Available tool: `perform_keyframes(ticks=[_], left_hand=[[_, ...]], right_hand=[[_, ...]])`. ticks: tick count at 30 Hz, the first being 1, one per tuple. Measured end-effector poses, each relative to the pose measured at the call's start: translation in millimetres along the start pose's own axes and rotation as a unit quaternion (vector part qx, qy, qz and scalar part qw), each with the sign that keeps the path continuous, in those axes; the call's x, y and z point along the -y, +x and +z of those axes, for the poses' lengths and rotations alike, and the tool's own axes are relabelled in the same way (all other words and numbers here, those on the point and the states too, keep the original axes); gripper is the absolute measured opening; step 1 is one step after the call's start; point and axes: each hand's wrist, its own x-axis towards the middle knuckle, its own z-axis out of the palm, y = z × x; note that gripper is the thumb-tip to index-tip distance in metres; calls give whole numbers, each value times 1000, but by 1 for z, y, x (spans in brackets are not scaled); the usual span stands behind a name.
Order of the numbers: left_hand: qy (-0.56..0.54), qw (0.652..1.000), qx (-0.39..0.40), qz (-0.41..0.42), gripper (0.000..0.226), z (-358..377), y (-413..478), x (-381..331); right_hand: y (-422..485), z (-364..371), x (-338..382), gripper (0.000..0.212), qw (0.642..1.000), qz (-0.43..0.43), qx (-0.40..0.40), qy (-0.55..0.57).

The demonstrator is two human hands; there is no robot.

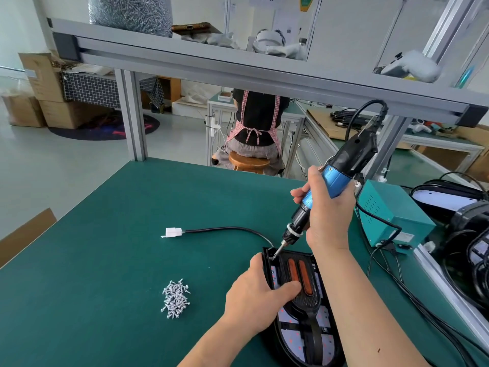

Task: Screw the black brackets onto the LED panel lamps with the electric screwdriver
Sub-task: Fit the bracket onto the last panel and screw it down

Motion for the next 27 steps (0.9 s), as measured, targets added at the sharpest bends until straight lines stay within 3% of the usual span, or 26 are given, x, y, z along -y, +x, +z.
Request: perform_keyframes(ticks=[9,16,21,27], left_hand=[[2,1000,0,-4,53,-1,0,-1],[0,1000,4,-8,75,-1,0,-1],[-1,1000,1,-1,55,-2,-1,-2],[-11,1000,-3,-7,51,-2,-2,-2]], right_hand=[[-4,4,5,25,999,-22,46,-19],[-8,6,6,23,998,-36,50,-19],[-10,7,1,26,999,-25,43,-18],[-12,9,0,33,997,-1,70,-7]])
